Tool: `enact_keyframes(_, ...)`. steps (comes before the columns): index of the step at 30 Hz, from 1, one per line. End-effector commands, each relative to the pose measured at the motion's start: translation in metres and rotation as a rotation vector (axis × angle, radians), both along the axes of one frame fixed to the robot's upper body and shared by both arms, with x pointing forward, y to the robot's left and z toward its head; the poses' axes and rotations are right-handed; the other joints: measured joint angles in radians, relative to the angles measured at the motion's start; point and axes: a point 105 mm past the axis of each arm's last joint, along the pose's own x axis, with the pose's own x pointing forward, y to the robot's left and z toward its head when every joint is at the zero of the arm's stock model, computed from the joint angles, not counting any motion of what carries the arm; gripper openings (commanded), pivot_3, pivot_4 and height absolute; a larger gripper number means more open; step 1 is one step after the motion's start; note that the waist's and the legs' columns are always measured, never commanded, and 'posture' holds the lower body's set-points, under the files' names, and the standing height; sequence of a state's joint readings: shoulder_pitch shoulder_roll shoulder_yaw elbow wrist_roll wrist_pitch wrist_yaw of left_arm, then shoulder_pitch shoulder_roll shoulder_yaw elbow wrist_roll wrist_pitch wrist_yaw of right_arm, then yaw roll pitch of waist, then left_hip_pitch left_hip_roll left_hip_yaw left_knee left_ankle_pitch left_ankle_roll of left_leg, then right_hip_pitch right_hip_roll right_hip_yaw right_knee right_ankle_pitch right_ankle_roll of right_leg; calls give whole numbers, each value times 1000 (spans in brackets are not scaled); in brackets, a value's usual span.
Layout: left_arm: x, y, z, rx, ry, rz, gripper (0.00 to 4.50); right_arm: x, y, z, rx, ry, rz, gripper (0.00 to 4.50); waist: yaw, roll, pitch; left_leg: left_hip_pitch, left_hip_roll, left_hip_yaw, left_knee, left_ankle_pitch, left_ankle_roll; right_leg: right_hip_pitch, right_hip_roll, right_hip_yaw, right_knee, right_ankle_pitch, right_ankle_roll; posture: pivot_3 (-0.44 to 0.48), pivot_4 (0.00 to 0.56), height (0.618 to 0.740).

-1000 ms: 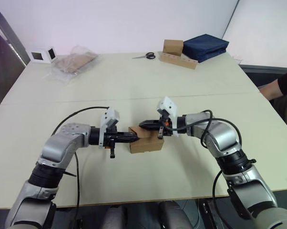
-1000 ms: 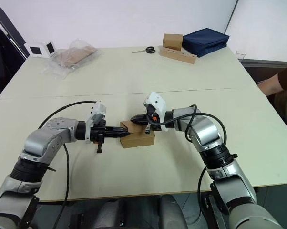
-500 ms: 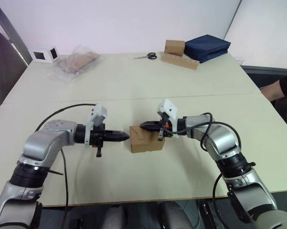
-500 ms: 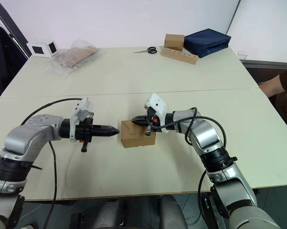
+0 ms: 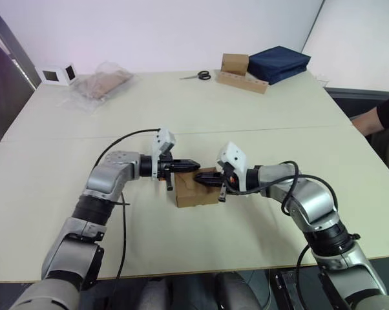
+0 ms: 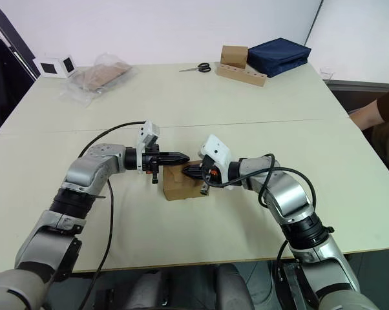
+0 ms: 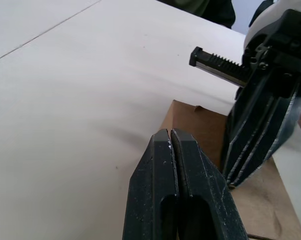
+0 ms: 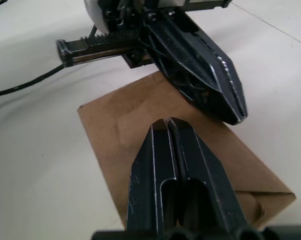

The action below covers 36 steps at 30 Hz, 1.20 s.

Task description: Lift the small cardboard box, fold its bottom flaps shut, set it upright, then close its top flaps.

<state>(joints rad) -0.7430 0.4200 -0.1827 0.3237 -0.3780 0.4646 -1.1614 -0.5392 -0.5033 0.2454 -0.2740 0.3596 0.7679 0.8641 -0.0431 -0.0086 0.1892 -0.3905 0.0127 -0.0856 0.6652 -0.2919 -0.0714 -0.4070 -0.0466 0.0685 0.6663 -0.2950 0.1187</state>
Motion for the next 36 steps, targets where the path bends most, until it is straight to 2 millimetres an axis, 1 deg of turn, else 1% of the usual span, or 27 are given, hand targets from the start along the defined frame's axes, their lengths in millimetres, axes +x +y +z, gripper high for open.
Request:
enact_keyframes(1, 2, -5, 5, 13, -39, -24, 19, -10, -1, 10, 7, -20, 22, 0, 1, 0, 0, 0, 0, 0, 0, 0, 0, 0, 0, 0, 0, 0, 0, 0, 150, 740)
enact_keyframes(5, 3, -7, 4, 16, -40, -29, 19, -16, -3, 8, -19, -10, 42, 0, 1, 0, 0, 0, 0, 0, 0, 0, 0, 0, 0, 0, 0, 0, 0, 0, 150, 740)
enact_keyframes(8, 3, -8, 4, 16, -42, -37, 19, -18, -4, 8, -31, -11, 46, 0, 1, 0, 0, 0, 0, 0, 0, 0, 0, 0, 0, 0, 0, 0, 0, 0, 150, 740)
enact_keyframes(14, 1, -13, 5, 14, -48, -52, 19, -17, -6, 7, -63, -23, 40, 0, 1, 0, 0, 0, 0, 0, 0, 0, 0, 0, 0, 0, 0, 0, 0, 0, 150, 740)
enact_keyframes(20, 3, -13, 4, 10, -50, -43, 19, -17, -6, 5, -80, -17, 47, 0, 1, 0, 0, 0, 0, 0, 0, 0, 0, 0, 0, 0, 0, 0, 0, 0, 150, 740)
enact_keyframes(28, 6, -12, 6, 4, -50, -31, 19, -9, -3, 2, -120, -48, 47, 0, 1, 0, 0, 0, 0, 0, 0, 0, 0, 0, 0, 0, 0, 0, 0, 0, 150, 740)
enact_keyframes(32, 7, -12, 6, 6, -51, -24, 19, -11, 0, 9, -94, -39, 68, 0, 1, 0, 0, 0, 0, 0, 0, 0, 0, 0, 0, 0, 0, 0, 0, 0, 150, 740)
enact_keyframes(36, 7, -13, 6, 4, -53, -27, 19, -13, -2, 5, -120, -30, 78, 0, 2, 0, 0, 0, 0, 0, 0, 0, 0, 0, 0, 0, 0, 0, 0, 0, 150, 740)
